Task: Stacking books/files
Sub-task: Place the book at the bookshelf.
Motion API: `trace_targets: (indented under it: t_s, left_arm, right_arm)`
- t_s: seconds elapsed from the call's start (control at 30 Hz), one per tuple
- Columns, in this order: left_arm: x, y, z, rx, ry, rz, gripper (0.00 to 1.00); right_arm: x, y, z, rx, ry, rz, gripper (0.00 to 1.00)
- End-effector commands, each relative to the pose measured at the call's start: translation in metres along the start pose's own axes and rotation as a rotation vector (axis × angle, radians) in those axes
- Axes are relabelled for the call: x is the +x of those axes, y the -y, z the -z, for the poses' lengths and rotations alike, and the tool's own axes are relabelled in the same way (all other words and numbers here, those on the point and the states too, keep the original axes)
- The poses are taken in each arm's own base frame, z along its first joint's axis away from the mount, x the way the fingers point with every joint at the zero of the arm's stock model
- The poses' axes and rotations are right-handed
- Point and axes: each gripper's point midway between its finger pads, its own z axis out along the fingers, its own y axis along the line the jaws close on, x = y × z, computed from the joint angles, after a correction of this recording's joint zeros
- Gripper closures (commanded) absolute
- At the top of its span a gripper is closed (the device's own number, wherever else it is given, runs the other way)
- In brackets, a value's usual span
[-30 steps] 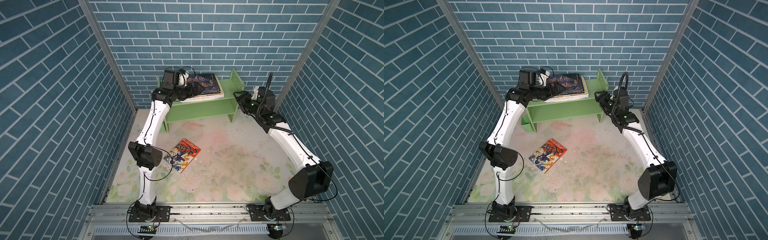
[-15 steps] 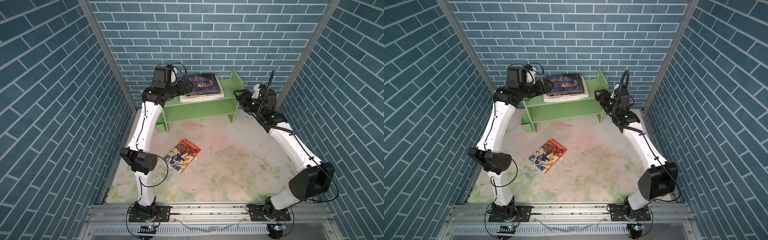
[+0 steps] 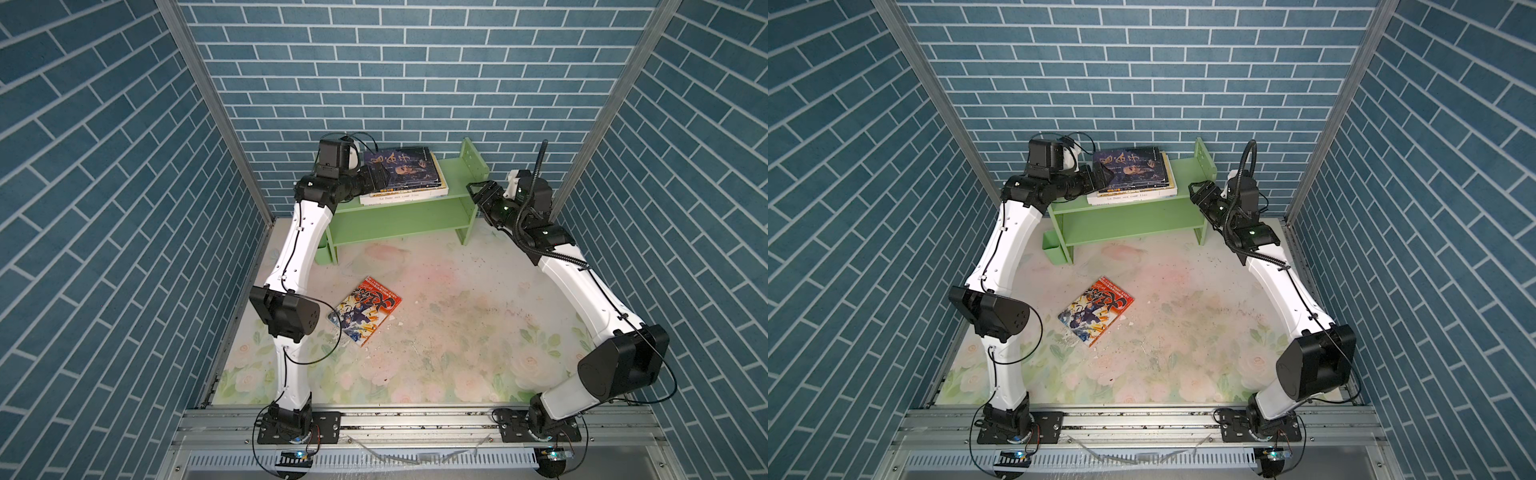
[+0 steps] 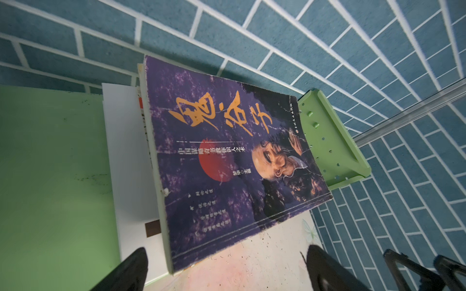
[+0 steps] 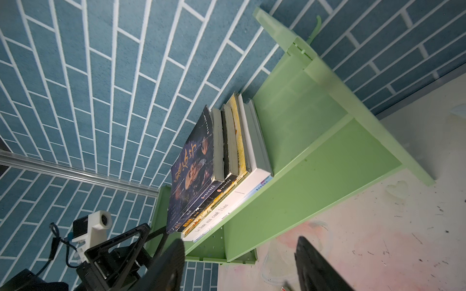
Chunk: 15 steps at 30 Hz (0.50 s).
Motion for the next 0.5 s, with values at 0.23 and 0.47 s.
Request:
trace_targets:
  t_s: [0.23, 0.47]
  left_arm:
    - [-0.006, 0.013, -0.009, 0.084, 0.013, 0.019, 0.00]
    - [-0.005, 0.014, -0.013, 0.099, 0.010, 0.024, 0.00]
  right_arm:
    - [-0.011, -0.010, 0.013, -0.002, 0.037, 0.032, 0.30]
    - [-0.011, -0.008, 0.015, 0.002, 0.043, 0.029, 0.30]
